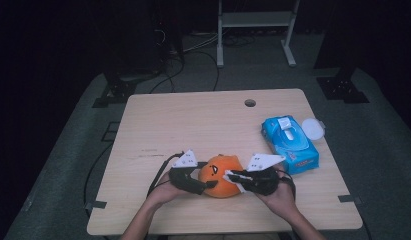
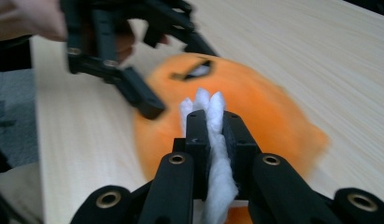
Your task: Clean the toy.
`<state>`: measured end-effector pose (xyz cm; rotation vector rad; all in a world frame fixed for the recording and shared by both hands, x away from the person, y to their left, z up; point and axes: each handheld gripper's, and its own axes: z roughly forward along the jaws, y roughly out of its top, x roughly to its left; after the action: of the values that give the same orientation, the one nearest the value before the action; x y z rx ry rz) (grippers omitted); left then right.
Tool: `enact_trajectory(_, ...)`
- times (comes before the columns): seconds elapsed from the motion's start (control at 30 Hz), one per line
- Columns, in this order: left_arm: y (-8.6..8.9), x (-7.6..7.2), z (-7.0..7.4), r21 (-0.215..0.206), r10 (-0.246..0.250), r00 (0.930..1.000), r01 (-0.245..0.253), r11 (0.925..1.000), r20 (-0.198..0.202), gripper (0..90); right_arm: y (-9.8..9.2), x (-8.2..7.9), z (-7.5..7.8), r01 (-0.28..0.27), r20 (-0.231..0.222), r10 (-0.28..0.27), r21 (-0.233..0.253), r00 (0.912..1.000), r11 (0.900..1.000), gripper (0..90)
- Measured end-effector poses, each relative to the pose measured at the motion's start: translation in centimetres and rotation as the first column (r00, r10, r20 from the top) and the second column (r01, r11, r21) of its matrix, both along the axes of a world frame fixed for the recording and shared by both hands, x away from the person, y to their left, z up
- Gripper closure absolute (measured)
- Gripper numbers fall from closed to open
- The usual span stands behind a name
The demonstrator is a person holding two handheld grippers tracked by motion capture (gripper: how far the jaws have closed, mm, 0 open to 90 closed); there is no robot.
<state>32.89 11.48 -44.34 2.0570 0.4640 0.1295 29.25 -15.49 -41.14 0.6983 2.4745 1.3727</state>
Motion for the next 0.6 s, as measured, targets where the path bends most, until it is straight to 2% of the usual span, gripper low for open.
enact_trajectory(0.07,0.1,0.2,0.0,-0.001,0.010,0.9999,-0.010,1.0000,-0.011,22.3,-1.0,0.4,-0.2,0.036,-0.008,-0.036,-0.008,0.9993,0.999,81.6)
enact_trajectory(0.1,0.1,0.3,0.2,-0.014,0.019,0.9994,-0.019,0.9997,-0.029,19.6,-1.4,0.6,-0.4,0.040,-0.020,-0.041,-0.014,0.9990,0.999,81.5)
enact_trajectory(0.17,0.2,0.4,0.3,-0.049,0.024,0.9975,-0.027,0.9984,-0.066,13.2,-1.8,0.3,-0.8,0.030,-0.046,-0.031,-0.028,0.9985,0.999,81.5)
enact_trajectory(0.27,0.1,0.5,0.2,-0.072,0.033,0.9955,-0.040,0.9966,-0.088,13.4,-1.5,0.0,-0.9,0.014,-0.049,-0.016,-0.039,0.9987,0.999,81.5)
enact_trajectory(0.4,0.0,0.4,0.1,-0.049,0.035,0.9972,-0.038,0.9981,-0.066,22.2,-0.4,-0.5,-0.9,-0.022,-0.055,0.021,-0.021,0.9983,1.000,81.5)
enact_trajectory(0.43,-0.4,0.1,0.2,-0.028,0.019,0.9994,-0.019,0.9994,-0.030,23.5,0.0,-0.6,-0.8,-0.035,-0.048,0.034,-0.017,0.9983,0.999,81.5)
enact_trajectory(0.47,-0.5,-0.1,0.2,-0.016,0.007,0.9999,-0.007,0.9998,-0.011,24.1,0.2,-0.7,-0.6,-0.039,-0.043,0.038,-0.015,0.9983,0.999,81.5)
enact_trajectory(0.53,-0.8,-0.4,0.2,-0.004,-0.012,0.9997,0.012,0.9999,0.023,24.5,0.5,-0.6,-0.2,-0.047,-0.035,0.047,0.006,0.9983,0.999,81.6)
enact_trajectory(0.6,-0.9,-0.6,0.1,0.010,-0.036,0.9982,0.036,0.9993,0.048,24.5,0.4,-0.3,0.2,-0.033,-0.019,0.033,0.013,0.9993,0.999,81.6)
